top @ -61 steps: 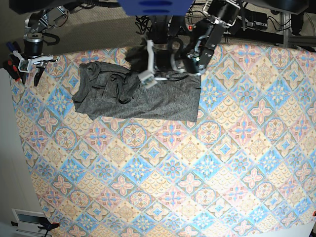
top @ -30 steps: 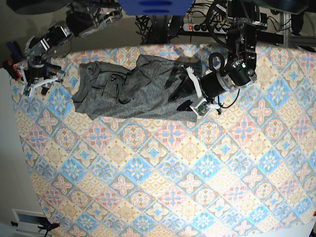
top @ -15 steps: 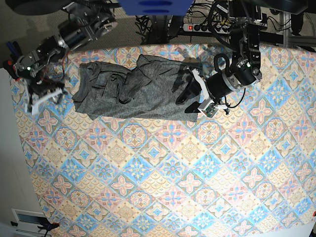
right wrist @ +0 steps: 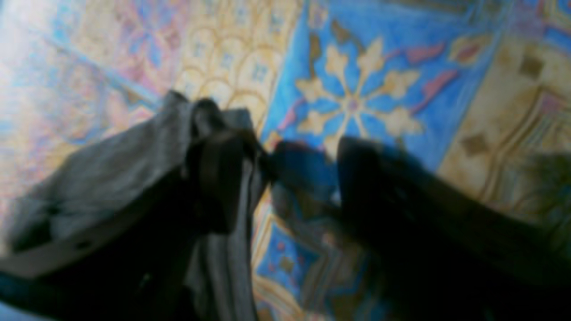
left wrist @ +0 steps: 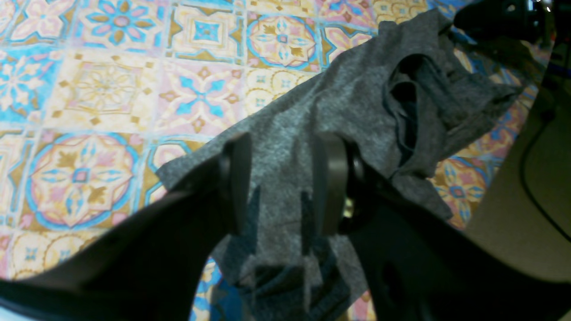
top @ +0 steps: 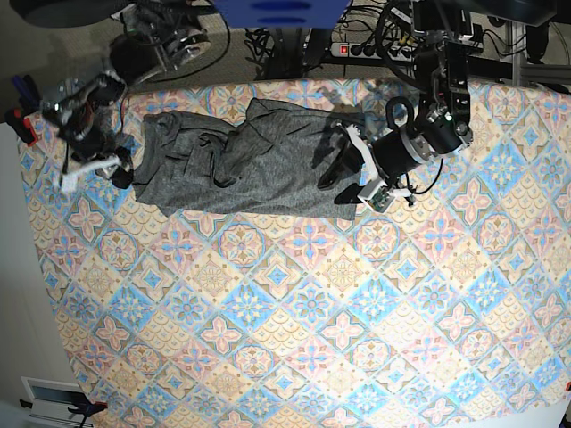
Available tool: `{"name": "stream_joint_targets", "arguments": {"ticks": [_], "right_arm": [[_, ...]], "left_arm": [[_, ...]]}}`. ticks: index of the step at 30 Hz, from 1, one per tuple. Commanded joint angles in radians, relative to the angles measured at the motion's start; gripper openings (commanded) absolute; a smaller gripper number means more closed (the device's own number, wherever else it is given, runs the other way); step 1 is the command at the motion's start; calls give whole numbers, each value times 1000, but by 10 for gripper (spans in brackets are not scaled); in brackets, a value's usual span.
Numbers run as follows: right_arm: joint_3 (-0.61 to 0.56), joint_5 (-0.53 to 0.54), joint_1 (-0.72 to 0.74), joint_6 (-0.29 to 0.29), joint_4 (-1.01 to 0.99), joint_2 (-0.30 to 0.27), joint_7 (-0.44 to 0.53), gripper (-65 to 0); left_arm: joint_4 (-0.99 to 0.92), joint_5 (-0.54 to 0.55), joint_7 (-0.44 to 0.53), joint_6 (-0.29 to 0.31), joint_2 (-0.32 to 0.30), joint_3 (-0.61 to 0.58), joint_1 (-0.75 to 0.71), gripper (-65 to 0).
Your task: Layout the t-shirt on the table in an organized manner, then fold the t-shirt properly
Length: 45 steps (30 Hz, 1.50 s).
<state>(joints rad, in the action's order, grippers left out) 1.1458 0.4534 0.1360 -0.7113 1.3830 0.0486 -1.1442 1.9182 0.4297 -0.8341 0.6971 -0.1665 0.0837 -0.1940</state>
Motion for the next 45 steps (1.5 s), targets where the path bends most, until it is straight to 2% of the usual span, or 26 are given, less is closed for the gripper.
{"name": "stream_joint_targets", "arguments": {"ticks": [1, 4, 14, 19, 22, 27, 31, 33, 38, 40, 43, 45], "right_arm": [[-5, -41, -11, 13, -31, -2, -49, -318], [-48, -5, -45, 13, -69, -2, -21, -318], [-376, 2, -200, 13, -20, 4, 86, -318], [-528, 0, -298, 13, 54, 40, 138, -318], [-668, 0, -376, 13, 118, 44, 212, -318], [-800, 0, -436, 13, 172, 43, 297, -318], [-800, -3, -430, 13, 158, 41, 300, -327], [-800, -3, -430, 13, 154, 41, 298, -369], [-798, -5, -428, 13, 152, 38, 297, -585], [-780, -5, -428, 13, 152, 20, 297, -650], [-711, 0, -405, 13, 140, -3, 278, -636], [-660, -6, -358, 13, 128, -17, 255, -650]], "left_arm": [[16, 21, 25, 1, -3, 1, 8, -439], [16, 21, 25, 1, -3, 1, 8, -439], [16, 21, 25, 1, -3, -3, 9, -439], [16, 21, 25, 1, -1, 1, 9, -439], [16, 21, 25, 1, -1, 1, 9, -439], [16, 21, 25, 1, 2, -5, 9, -439], [16, 21, 25, 1, 2, -2, 6, -439], [16, 21, 25, 1, 2, 1, -2, -439], [17, 22, 25, 1, 0, 1, -6, -439], [17, 22, 25, 1, -1, 1, -6, -439], [17, 22, 25, 1, -1, 3, -6, -439], [17, 22, 25, 1, -1, 3, -6, -439]]}}
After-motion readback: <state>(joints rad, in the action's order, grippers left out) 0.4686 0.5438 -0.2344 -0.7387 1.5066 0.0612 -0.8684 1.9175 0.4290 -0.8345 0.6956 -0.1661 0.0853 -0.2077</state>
